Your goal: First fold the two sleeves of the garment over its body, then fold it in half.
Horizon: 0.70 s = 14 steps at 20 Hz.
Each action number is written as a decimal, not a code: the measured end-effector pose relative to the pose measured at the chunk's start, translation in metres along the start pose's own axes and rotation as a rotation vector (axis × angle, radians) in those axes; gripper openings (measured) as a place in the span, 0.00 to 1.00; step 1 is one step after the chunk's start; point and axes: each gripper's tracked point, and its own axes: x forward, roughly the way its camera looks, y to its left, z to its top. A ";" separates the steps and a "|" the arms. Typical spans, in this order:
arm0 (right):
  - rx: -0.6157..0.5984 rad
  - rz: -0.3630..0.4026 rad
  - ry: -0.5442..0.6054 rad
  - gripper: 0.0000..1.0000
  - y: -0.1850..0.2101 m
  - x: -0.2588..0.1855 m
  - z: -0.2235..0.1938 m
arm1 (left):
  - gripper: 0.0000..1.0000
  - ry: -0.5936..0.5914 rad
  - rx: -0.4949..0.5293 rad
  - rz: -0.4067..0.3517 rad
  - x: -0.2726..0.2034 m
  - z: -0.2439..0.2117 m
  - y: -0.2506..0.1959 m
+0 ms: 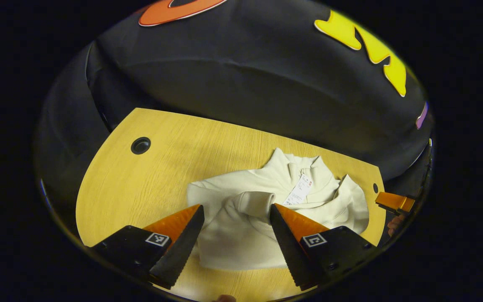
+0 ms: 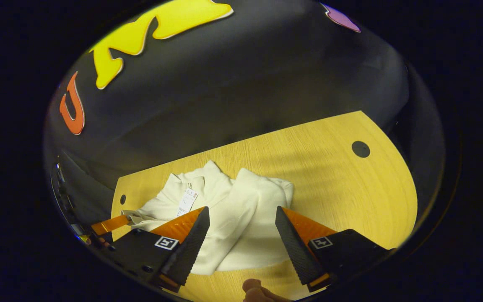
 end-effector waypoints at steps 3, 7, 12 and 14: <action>-0.074 -0.011 -0.063 0.98 0.007 -0.043 0.012 | 0.99 -0.065 0.020 0.021 -0.038 0.013 0.005; -0.179 -0.039 -0.165 0.98 0.019 -0.117 0.026 | 0.99 -0.176 0.069 0.035 -0.110 0.033 0.008; -0.270 -0.056 -0.309 0.98 0.032 -0.217 0.032 | 0.99 -0.352 0.116 0.041 -0.213 0.050 0.001; -0.304 -0.072 -0.373 0.94 0.037 -0.252 0.033 | 0.98 -0.407 0.137 0.039 -0.244 0.046 -0.005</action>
